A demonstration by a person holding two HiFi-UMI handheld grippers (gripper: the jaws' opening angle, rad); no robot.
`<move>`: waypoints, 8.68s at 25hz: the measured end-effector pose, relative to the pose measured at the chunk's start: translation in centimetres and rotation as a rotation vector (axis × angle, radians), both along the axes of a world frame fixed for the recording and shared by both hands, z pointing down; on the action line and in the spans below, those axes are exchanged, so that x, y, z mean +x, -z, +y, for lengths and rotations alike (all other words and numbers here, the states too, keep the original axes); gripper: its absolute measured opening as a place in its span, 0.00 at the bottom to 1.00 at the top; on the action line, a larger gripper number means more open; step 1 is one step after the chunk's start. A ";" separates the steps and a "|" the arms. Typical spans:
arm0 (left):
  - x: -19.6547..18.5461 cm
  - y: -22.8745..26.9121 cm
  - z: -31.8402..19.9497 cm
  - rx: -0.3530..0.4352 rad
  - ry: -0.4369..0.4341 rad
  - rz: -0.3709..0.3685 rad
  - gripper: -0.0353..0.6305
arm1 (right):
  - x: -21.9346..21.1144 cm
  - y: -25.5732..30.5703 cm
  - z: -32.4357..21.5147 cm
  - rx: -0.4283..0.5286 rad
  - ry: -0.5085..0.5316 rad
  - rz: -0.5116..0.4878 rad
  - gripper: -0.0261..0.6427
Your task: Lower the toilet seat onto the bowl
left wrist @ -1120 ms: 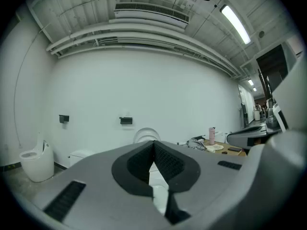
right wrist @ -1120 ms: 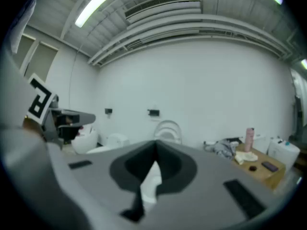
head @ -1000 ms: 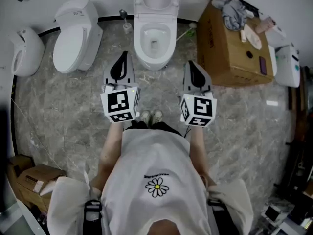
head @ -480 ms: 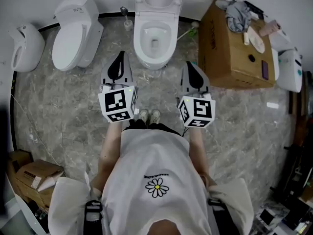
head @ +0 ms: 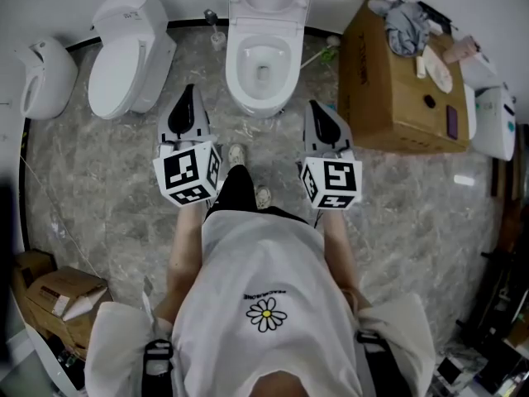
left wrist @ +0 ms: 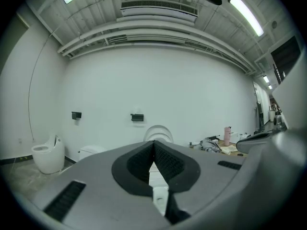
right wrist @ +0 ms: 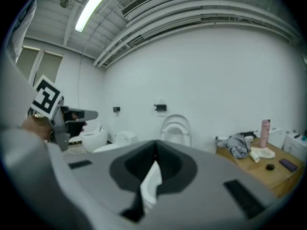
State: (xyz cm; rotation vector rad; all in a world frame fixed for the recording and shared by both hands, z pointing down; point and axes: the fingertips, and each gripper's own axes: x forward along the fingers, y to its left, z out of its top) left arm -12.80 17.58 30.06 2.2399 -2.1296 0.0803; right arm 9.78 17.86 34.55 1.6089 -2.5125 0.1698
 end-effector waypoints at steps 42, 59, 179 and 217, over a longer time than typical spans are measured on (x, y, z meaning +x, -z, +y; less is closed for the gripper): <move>-1.4 -0.9 -40.2 -0.038 -0.211 0.045 0.09 | -4.0 2.1 -39.7 0.013 -0.151 0.042 0.08; 1.5 -3.0 -51.6 -0.108 -0.223 0.000 0.29 | -3.0 -0.9 -51.2 -0.061 -0.032 0.107 0.25; 2.9 -29.6 -28.3 -0.658 -0.383 -0.165 0.31 | -1.4 -24.8 -29.4 -0.389 0.081 0.450 0.30; 2.9 -49.9 -16.4 -1.153 -0.577 -0.333 0.35 | -0.8 -44.3 -17.5 -0.796 0.301 0.542 0.33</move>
